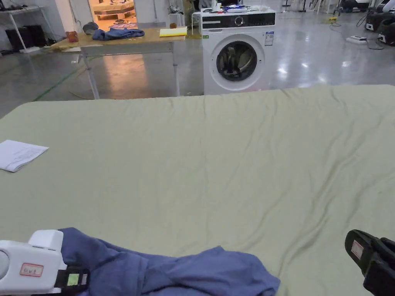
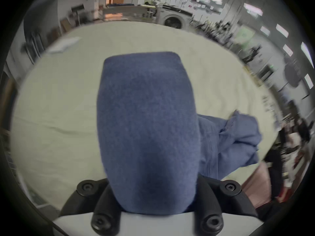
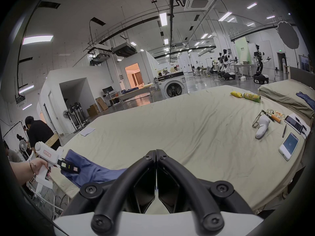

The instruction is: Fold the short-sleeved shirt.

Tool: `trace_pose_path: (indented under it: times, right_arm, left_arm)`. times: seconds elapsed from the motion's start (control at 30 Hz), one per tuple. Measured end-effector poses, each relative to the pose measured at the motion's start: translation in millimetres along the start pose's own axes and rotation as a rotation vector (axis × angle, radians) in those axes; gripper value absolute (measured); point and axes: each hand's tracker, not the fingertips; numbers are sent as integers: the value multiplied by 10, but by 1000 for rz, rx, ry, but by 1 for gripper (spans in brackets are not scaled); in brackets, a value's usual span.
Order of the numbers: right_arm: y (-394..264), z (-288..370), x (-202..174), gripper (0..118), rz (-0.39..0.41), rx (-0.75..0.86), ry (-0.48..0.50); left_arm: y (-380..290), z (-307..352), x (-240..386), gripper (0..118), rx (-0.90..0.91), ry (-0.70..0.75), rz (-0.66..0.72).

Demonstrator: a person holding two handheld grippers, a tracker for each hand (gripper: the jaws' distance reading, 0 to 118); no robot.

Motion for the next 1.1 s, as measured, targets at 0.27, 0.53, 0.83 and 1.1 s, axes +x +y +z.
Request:
trace_pose_path:
  times: [0.27,0.53,0.83,1.1]
  right_arm:
    - [-85,4,166,0,-37,-13,19]
    - [-108,44,254,0,-50,-41,-14]
    - [-108,41,317,0,-70,-22,-31]
    - [-144,14,221,0,-63,-47,-16]
  left_arm:
    - [112,200,1026,7,-5,-391,123]
    - [388,-606,2139,86,-122,-778,143]
    - [160,-116,1432,9,129,-535,-8]
    - [51,-343,2007,1,72,-572,-113]
